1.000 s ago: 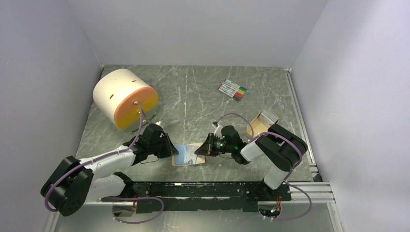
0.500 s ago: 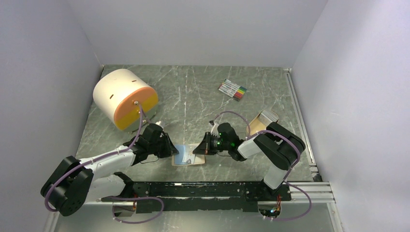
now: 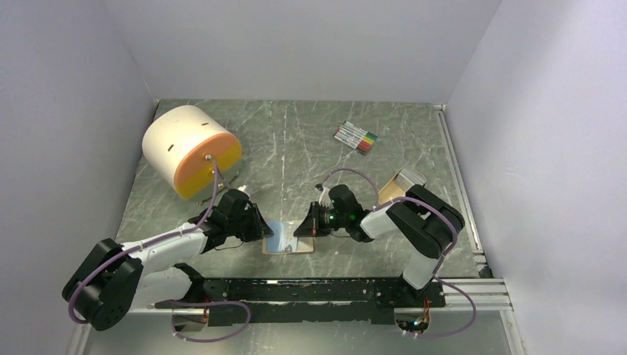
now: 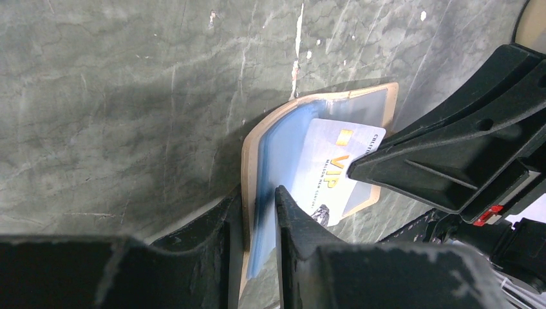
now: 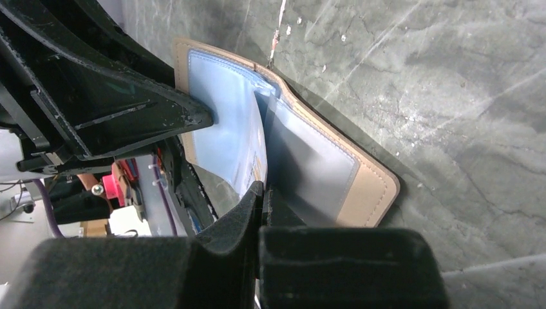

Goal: Put the credit cards into the card holder
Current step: Insert the credit card into the card holder.

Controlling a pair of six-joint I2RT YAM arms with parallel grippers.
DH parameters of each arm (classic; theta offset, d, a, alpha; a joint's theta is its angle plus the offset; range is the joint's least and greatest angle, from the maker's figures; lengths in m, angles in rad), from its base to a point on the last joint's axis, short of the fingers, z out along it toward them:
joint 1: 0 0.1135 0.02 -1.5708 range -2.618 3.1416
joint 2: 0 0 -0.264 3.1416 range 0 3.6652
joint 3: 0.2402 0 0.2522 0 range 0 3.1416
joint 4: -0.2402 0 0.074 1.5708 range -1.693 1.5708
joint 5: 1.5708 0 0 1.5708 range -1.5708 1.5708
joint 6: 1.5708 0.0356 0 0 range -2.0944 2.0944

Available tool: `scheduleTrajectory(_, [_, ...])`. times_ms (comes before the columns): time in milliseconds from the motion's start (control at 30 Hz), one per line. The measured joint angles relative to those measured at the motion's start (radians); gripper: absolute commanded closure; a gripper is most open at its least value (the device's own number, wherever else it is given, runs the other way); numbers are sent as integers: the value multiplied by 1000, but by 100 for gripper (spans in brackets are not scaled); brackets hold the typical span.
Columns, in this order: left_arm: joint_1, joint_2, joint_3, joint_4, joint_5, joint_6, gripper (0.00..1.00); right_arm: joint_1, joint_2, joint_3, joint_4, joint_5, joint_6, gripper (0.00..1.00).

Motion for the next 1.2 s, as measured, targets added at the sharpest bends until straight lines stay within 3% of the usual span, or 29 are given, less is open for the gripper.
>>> scheduleTrajectory(200, [0,0,0,0,0,3,73,0,30,39,-38,-22,-19,100])
scheduleTrajectory(333, [0,0,0,1,1,3,73,0,37,61,-64,-31,-31,93])
scheduleTrajectory(467, [0,0,0,4,6,3,72,0,37,77,-103,-30,-44,78])
scheduleTrajectory(667, [0,0,0,37,33,2,70,6,10,85,-146,-6,-42,64])
scheduleTrajectory(1200, [0,-16,-5,70,65,-18,71,22,-39,70,-167,58,19,52])
